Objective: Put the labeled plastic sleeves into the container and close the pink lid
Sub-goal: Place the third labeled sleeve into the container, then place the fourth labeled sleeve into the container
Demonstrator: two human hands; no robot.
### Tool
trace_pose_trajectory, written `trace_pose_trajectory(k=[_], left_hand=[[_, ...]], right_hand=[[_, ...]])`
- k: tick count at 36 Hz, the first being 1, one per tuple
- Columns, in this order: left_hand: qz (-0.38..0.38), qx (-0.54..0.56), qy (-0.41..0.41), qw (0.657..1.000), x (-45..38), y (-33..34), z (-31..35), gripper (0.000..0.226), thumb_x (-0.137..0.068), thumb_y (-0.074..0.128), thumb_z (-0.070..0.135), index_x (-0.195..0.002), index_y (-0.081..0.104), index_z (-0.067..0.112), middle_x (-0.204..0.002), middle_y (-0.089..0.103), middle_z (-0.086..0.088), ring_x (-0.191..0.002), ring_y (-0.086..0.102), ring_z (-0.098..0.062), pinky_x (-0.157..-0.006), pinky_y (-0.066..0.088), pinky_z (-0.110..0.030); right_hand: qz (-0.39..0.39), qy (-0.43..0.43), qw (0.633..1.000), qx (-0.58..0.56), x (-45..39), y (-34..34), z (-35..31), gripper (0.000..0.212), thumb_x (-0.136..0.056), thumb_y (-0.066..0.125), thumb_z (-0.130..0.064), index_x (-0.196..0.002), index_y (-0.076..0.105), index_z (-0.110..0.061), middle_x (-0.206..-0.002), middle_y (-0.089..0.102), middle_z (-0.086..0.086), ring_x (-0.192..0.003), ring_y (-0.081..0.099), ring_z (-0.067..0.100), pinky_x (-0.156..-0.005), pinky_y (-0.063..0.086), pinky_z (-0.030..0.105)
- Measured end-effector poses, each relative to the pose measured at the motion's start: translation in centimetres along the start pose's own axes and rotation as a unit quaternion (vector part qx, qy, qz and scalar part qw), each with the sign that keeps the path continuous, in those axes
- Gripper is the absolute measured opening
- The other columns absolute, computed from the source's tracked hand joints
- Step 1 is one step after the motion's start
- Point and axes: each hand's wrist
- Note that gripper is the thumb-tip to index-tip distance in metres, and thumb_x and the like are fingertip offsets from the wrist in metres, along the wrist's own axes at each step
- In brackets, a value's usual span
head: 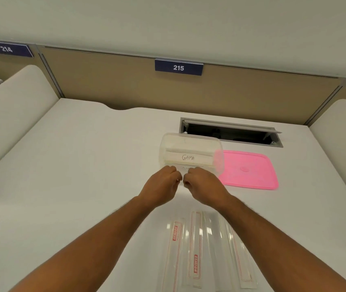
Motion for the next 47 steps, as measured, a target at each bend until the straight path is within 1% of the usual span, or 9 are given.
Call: trace_pose_trajectory(k=[5,8,13,17,23,30,37,41,47], left_hand=[[-0.086,0.085,-0.068,0.99,2.1,1.4,0.1,0.019,-0.097,0.056,0.02,-0.106,0.073,0.022,-0.094,0.067,0.007,-0.083,0.059,-0.008,-0.074,0.048,-0.021],[-0.136,0.155,-0.123,0.971,3.6,2.2,-0.2,0.019,-0.098,0.057,0.025,-0.108,0.073,0.024,-0.1,0.07,0.011,-0.083,0.061,-0.001,-0.074,0.044,-0.009],[-0.205,0.233,-0.152,0.938,5.4,2.8,-0.6,0.022,-0.098,0.055,0.02,-0.108,0.074,0.024,-0.101,0.069,0.019,-0.088,0.058,0.015,-0.077,0.04,-0.001],[-0.239,0.262,-0.17,0.919,6.1,2.8,-0.8,0.025,-0.098,0.051,0.014,-0.103,0.074,0.023,-0.103,0.072,0.011,-0.09,0.063,0.004,-0.077,0.044,-0.006],[-0.244,0.3,-0.179,0.905,6.6,2.5,-0.9,0.022,-0.097,0.055,0.014,-0.104,0.074,0.022,-0.102,0.073,0.012,-0.09,0.062,0.006,-0.078,0.044,-0.005],[-0.231,0.359,-0.19,0.884,6.3,2.0,-0.8,0.026,-0.094,0.053,0.002,-0.095,0.073,0.02,-0.093,0.072,0.011,-0.086,0.063,0.002,-0.079,0.047,-0.011],[-0.2,0.441,-0.255,0.837,5.5,0.7,-1.5,0.024,-0.095,0.048,0.001,-0.097,0.07,0.009,-0.092,0.069,0.001,-0.085,0.06,-0.008,-0.08,0.05,-0.023],[-0.169,0.475,-0.29,0.813,4.9,-0.1,-2.3,0.024,-0.098,0.047,0.002,-0.098,0.071,0.007,-0.092,0.068,0.002,-0.085,0.06,-0.01,-0.077,0.051,-0.023],[-0.081,0.502,-0.36,0.782,4.3,-0.7,-3.3,0.025,-0.098,0.05,0.003,-0.096,0.074,0.01,-0.101,0.071,-0.003,-0.092,0.065,-0.02,-0.074,0.056,-0.027]], right_hand=[[-0.033,0.016,0.999,-0.009,0.9,0.7,-1.1,0.017,-0.098,0.056,-0.024,-0.098,0.071,-0.017,-0.089,0.063,0.001,-0.082,0.058,0.021,-0.067,0.05,0.036],[-0.065,0.046,0.997,-0.014,1.4,1.1,-1.8,0.016,-0.096,0.057,-0.026,-0.096,0.071,-0.018,-0.09,0.067,0.001,-0.081,0.062,0.022,-0.067,0.048,0.034],[-0.119,0.125,0.982,-0.078,2.1,1.7,-3.4,0.019,-0.092,0.058,-0.031,-0.095,0.071,-0.017,-0.09,0.071,0.002,-0.082,0.065,0.023,-0.072,0.054,0.037],[-0.136,0.161,0.972,-0.107,2.5,2.4,-4.3,0.023,-0.093,0.06,-0.032,-0.108,0.068,-0.018,-0.106,0.07,0.005,-0.095,0.065,0.025,-0.079,0.052,0.035],[-0.172,0.201,0.957,-0.123,2.8,3.1,-5.3,0.03,-0.092,0.062,-0.031,-0.115,0.066,-0.011,-0.111,0.07,0.008,-0.098,0.067,0.025,-0.086,0.056,0.037],[-0.196,0.248,0.932,-0.176,3.1,3.0,-6.2,0.027,-0.093,0.059,-0.035,-0.094,0.068,-0.01,-0.081,0.075,0.007,-0.073,0.074,0.022,-0.075,0.062,0.039],[-0.212,0.279,0.907,-0.236,3.1,2.6,-6.4,0.029,-0.095,0.061,-0.034,-0.104,0.068,-0.008,-0.077,0.077,0.004,-0.065,0.075,0.015,-0.076,0.063,0.034],[-0.222,0.282,0.884,-0.298,3.1,1.9,-6.7,0.029,-0.097,0.058,-0.03,-0.089,0.074,-0.007,-0.076,0.078,0.004,-0.069,0.076,0.017,-0.078,0.062,0.035],[-0.242,0.283,0.834,-0.407,3.0,0.2,-6.7,0.017,-0.098,0.059,-0.018,-0.101,0.069,-0.005,-0.082,0.078,0.007,-0.068,0.074,0.016,-0.062,0.058,0.027]])
Point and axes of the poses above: each hand's wrist, its own x-axis away from the middle knuckle, its own y-axis out of the palm, z = x × y
